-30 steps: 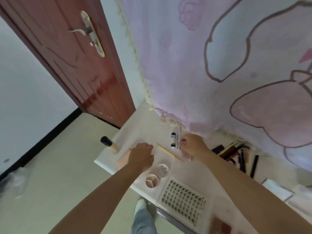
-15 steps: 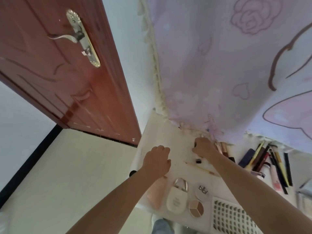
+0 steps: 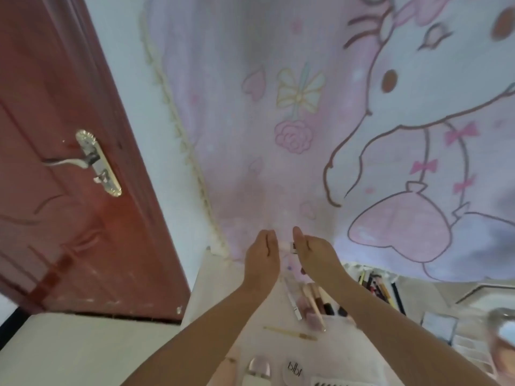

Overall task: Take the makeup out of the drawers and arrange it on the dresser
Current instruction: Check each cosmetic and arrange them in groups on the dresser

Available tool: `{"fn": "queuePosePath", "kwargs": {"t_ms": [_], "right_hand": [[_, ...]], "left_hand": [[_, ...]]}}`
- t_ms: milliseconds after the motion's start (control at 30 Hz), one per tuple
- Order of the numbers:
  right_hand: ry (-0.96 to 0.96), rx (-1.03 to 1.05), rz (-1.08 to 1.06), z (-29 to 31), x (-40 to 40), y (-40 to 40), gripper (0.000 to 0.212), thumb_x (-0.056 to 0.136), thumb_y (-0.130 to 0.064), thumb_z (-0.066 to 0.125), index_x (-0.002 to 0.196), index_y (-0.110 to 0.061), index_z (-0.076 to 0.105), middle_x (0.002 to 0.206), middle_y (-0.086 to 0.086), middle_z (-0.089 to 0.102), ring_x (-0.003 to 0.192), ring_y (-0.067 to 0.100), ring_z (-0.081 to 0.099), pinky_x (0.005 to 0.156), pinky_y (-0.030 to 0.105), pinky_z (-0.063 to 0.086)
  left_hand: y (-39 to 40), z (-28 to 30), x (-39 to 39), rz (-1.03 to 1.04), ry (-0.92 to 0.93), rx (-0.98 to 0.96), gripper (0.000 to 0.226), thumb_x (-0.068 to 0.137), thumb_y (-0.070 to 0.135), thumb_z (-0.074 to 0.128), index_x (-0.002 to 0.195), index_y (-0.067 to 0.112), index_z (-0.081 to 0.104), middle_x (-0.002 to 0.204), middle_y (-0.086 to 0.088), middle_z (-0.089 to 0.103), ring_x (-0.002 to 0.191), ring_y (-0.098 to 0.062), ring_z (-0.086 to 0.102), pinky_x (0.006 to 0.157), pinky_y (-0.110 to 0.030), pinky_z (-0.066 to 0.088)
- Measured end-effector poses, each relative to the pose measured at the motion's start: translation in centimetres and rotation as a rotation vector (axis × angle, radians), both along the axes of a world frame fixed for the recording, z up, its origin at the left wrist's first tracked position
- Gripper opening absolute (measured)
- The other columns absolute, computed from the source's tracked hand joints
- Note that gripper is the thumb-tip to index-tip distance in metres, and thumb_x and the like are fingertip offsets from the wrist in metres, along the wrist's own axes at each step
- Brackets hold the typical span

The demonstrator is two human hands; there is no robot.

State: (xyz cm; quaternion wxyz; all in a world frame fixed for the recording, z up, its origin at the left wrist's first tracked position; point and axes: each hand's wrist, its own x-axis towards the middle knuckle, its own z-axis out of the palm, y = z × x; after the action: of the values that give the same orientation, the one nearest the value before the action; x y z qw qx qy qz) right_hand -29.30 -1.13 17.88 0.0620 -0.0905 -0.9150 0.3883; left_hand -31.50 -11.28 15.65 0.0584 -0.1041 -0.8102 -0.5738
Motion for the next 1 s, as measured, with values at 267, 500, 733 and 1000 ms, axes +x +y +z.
{"fn": "queuePosePath", "kwargs": {"t_ms": [267, 500, 733, 1000], "right_hand": [[0.608, 0.278, -0.011, 8.9, -0.5, 3.6, 0.048, 0.081, -0.032, 0.022, 0.045, -0.006, 0.04, 0.042, 0.011, 0.037, 0.039, 0.021, 0.035, 0.041, 0.022, 0.019], [0.579, 0.076, 0.102, 10.9, -1.2, 5.2, 0.035, 0.093, -0.018, 0.044, 0.059, -0.011, 0.043, 0.047, -0.002, 0.041, 0.041, 0.011, 0.034, 0.045, 0.017, 0.03], [0.292, -0.36, 0.367, 13.0, -1.7, 5.5, 0.023, 0.091, 0.001, 0.042, 0.082, -0.017, 0.054, 0.069, -0.004, 0.058, 0.059, 0.009, 0.055, 0.054, 0.016, 0.047], [0.196, -0.187, 0.307, 14.0, -2.2, 4.2, 0.026, 0.095, -0.023, 0.042, 0.073, -0.017, 0.055, 0.058, 0.001, 0.059, 0.037, 0.005, 0.05, 0.039, 0.017, 0.04]], "left_hand": [[3.4, 9.6, -2.5, -0.205, -0.172, 0.049, 0.046, 0.098, 0.025, 0.028, 0.057, 0.01, 0.043, 0.048, -0.001, 0.04, 0.043, -0.017, 0.04, 0.047, -0.021, 0.033], [2.3, 12.4, -2.1, -0.352, -0.422, 0.252, 0.038, 0.095, 0.037, 0.039, 0.065, 0.015, 0.044, 0.044, 0.007, 0.035, 0.033, -0.006, 0.031, 0.04, -0.016, 0.026], [-1.8, 14.4, -2.9, -0.485, -0.211, -0.033, 0.022, 0.092, 0.022, 0.049, 0.072, 0.019, 0.055, 0.062, 0.005, 0.058, 0.048, 0.001, 0.056, 0.05, -0.014, 0.04], [-3.4, 15.1, -3.4, -0.358, -0.056, -0.147, 0.015, 0.088, 0.018, 0.055, 0.074, 0.021, 0.059, 0.065, 0.007, 0.064, 0.046, 0.004, 0.058, 0.044, -0.008, 0.043]]}}
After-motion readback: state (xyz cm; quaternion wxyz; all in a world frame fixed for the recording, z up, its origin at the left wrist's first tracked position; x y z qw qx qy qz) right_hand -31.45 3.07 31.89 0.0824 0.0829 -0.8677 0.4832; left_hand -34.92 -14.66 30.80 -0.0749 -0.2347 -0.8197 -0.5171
